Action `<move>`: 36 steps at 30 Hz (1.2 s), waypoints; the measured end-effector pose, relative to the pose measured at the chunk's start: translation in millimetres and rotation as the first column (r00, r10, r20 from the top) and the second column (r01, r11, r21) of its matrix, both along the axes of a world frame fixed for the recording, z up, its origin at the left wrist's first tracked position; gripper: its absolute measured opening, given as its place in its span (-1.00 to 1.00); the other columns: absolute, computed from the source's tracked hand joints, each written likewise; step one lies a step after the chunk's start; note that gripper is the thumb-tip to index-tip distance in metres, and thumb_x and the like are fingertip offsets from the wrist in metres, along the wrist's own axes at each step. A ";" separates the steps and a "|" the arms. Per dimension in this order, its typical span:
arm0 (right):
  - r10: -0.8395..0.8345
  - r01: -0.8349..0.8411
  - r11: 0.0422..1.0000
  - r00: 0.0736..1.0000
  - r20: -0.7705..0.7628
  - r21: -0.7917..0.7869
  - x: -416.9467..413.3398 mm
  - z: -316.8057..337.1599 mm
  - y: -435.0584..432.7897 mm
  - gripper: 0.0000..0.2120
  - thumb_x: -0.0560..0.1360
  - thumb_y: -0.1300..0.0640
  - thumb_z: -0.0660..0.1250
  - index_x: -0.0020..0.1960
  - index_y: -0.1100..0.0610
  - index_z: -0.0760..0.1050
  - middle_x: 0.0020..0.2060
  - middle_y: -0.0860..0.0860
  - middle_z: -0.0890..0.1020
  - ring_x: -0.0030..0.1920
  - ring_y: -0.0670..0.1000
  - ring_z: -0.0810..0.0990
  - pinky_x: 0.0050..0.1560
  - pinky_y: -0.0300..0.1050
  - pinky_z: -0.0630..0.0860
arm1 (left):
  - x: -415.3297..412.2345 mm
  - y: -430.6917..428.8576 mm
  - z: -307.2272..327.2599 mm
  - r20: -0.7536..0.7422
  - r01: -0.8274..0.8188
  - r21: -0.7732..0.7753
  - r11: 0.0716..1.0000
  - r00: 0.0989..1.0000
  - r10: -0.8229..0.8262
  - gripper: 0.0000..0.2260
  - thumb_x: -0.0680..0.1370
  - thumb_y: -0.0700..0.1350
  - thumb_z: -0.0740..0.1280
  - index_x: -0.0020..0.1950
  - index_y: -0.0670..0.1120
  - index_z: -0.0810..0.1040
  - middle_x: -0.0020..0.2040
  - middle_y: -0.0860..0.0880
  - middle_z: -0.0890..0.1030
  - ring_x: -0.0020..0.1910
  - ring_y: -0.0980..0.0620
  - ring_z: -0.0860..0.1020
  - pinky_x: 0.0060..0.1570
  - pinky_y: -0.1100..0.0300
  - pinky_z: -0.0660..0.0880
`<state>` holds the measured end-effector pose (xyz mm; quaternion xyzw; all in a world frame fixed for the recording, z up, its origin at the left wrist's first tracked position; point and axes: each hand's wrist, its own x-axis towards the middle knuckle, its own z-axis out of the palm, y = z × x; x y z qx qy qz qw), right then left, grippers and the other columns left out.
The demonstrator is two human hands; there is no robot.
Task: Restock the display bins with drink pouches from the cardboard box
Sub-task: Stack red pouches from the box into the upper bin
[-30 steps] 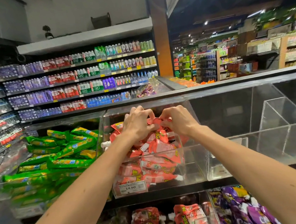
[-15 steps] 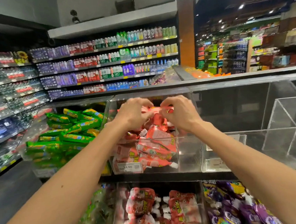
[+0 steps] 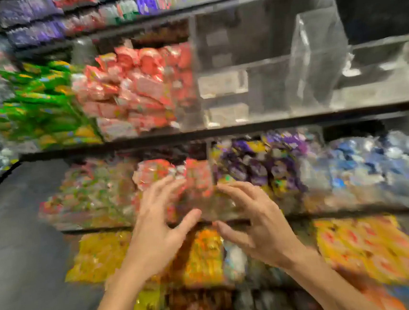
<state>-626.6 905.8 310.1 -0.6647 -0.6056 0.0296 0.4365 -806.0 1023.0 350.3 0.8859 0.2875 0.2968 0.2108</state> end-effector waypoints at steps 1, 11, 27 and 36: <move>-0.058 0.056 0.996 0.998 -0.015 -0.064 4.3 -19.3 -30.5 -0.41 0.43 -0.22 0.35 0.41 -0.05 0.42 0.27 -0.04 0.52 0.27 0.02 0.51 0.22 0.06 0.52 | 8.2 -22.0 -22.6 -0.022 0.035 -0.046 0.998 0.999 -0.036 -0.51 0.45 0.20 0.36 0.36 0.18 0.44 0.36 0.11 0.45 0.43 0.11 0.35 0.44 0.26 0.20; -0.698 0.546 0.626 0.711 -0.086 -0.557 78.3 -88.7 -369.6 -0.24 0.42 -0.27 0.40 0.51 -0.03 0.26 0.34 -0.12 0.42 0.37 -0.06 0.39 0.32 -0.10 0.37 | 205.9 -278.2 -121.4 -0.112 0.496 -0.280 0.822 0.834 -0.541 -0.47 0.45 0.23 0.30 0.37 0.05 0.52 0.34 0.03 0.47 0.37 0.11 0.34 0.37 0.29 0.20; -0.982 0.573 0.109 -0.062 -0.176 -0.812 349.3 -190.6 -733.5 -0.55 0.58 0.01 0.34 0.39 0.19 0.36 0.29 0.14 0.44 0.37 0.19 0.37 0.23 -0.04 0.35 | 602.3 -673.5 -197.5 -0.675 0.928 -0.133 0.349 0.173 -0.717 -0.57 0.62 0.01 0.25 0.49 0.02 0.34 0.40 -0.08 0.40 0.40 -0.13 0.37 0.27 0.01 0.33; -0.865 0.439 0.057 -0.428 -0.264 -0.897 438.6 -264.7 -797.1 -0.59 0.56 0.05 0.37 0.36 0.13 0.41 0.24 0.06 0.56 0.21 0.10 0.54 0.14 -0.02 0.51 | 712.9 -741.7 -314.1 -0.718 0.729 -0.524 0.441 -0.100 -0.689 -0.59 0.57 -0.01 0.37 0.39 -0.08 0.45 0.28 -0.12 0.57 0.24 -0.14 0.54 0.11 0.08 0.45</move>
